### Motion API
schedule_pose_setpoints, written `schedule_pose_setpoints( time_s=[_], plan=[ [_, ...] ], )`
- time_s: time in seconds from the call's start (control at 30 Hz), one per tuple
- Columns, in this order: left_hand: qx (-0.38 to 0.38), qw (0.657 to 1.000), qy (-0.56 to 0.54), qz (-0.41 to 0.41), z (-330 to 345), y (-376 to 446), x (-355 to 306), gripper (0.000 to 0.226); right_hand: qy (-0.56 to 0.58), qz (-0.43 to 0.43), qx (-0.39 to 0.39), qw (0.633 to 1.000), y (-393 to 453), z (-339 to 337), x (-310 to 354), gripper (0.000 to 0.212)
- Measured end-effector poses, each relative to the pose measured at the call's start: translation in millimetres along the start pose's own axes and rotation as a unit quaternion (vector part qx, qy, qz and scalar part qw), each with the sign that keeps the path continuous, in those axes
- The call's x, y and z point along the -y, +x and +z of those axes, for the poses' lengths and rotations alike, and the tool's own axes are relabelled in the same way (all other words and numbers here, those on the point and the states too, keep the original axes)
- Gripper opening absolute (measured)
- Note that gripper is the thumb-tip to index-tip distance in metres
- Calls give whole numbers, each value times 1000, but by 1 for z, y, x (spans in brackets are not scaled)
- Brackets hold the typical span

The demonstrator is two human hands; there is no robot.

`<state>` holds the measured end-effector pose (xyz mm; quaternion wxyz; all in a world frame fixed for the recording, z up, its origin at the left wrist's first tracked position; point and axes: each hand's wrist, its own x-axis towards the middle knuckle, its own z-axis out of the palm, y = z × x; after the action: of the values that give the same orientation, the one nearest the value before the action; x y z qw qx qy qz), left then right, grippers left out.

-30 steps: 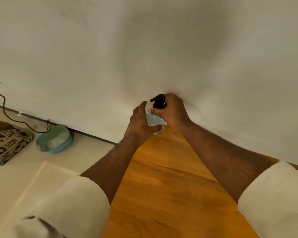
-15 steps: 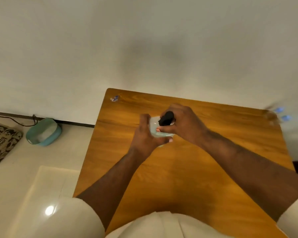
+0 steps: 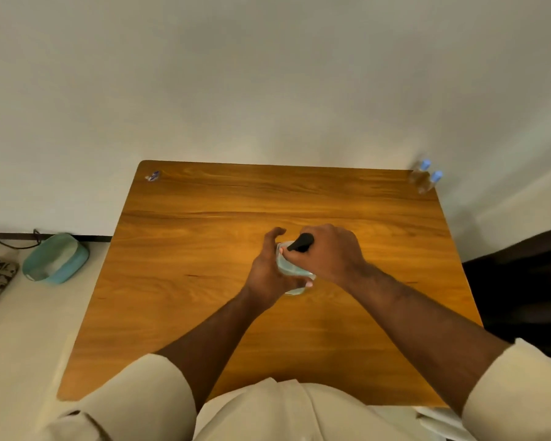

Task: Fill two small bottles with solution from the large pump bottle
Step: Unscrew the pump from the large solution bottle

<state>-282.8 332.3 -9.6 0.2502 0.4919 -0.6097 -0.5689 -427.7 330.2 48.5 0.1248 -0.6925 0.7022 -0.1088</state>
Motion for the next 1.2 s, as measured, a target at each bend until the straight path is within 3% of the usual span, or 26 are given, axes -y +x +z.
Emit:
schedule_pose_setpoints(
  time_s=[0.2, 0.4, 0.6, 0.8, 1.0, 1.13, 1.2],
  plan=[
    [-11, 999, 9, -30, 6, 13, 7, 96, -55, -21, -22, 998, 1, 8, -12, 42],
    [31, 999, 32, -18, -5, 20, 10, 87, -17, -157, -97, 983, 10, 24, -26, 45],
    [27, 999, 22, 4, -2, 22, 26, 86, -11, -234, -40, 971, 22, 26, -33, 52],
    [26, 998, 47, 25, -3, 19, 34, 82, -13, -273, 23, 962, 24, 18, -31, 44],
    [66, 997, 38, 3, -9, 23, 31, 73, -128, -316, 240, 909, 45, -3, -23, 34],
    [73, 997, 20, 12, -11, 25, 28, 75, -59, -296, 224, 927, 41, -10, -27, 34],
    [73, 997, 26, 12, -10, 25, 30, 74, 30, -197, 178, 964, 20, -4, -32, 37]
  ],
)
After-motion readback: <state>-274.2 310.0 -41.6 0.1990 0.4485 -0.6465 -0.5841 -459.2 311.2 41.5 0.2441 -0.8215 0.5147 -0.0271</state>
